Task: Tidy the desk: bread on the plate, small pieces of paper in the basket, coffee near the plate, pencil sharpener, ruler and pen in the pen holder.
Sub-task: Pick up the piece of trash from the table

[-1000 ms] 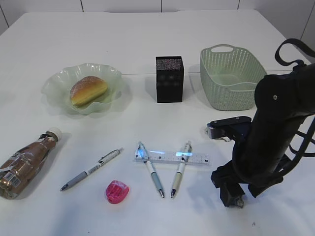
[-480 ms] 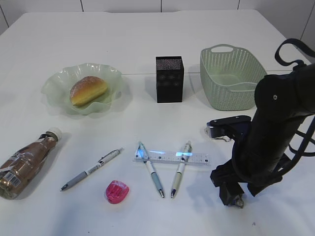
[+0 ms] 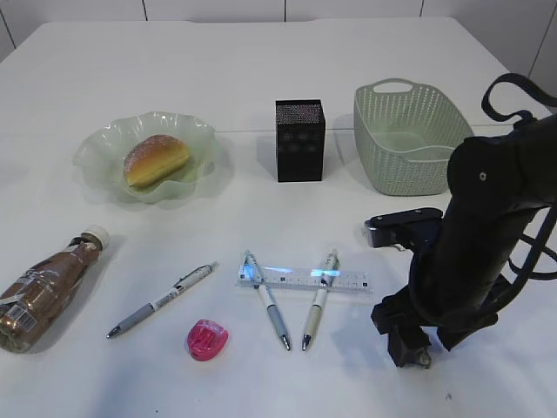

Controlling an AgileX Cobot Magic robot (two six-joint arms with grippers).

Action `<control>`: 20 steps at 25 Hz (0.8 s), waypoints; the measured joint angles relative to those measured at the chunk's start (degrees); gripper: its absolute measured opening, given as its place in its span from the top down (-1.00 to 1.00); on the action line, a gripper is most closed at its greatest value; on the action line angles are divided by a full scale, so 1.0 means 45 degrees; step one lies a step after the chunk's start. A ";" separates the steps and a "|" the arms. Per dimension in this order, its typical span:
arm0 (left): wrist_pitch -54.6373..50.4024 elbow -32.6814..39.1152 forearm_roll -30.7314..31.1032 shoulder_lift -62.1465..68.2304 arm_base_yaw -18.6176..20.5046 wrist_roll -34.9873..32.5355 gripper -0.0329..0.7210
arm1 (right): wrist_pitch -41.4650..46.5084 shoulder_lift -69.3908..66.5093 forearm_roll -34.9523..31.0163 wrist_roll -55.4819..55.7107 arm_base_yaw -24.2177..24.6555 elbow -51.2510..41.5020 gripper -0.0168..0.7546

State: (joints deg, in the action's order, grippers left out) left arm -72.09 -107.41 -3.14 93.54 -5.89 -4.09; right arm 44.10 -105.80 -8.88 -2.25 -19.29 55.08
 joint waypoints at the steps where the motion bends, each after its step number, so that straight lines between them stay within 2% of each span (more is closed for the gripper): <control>1: 0.0000 0.0000 0.0000 0.0000 0.0000 0.0000 -0.66 | 0.0000 -0.0030 0.0000 0.0000 0.0000 0.0000 -0.48; 16: 0.0000 0.0000 0.0000 0.0000 0.0000 0.0000 -0.66 | 0.0000 -0.0162 0.0018 0.0000 0.0000 0.0000 -0.47; 19: 0.0000 0.0000 0.0000 0.0000 0.0000 0.0000 -0.66 | 0.0000 -0.0162 0.0018 0.0000 0.0000 0.0000 -0.41; 20: 0.0000 0.0000 0.0000 0.0000 0.0000 0.0000 -0.66 | 0.0000 -0.0162 0.0018 0.0000 0.0000 0.0000 -0.29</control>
State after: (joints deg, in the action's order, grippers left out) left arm -72.09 -107.41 -3.14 93.54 -5.89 -4.09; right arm 44.10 -106.53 -8.80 -2.25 -19.29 55.08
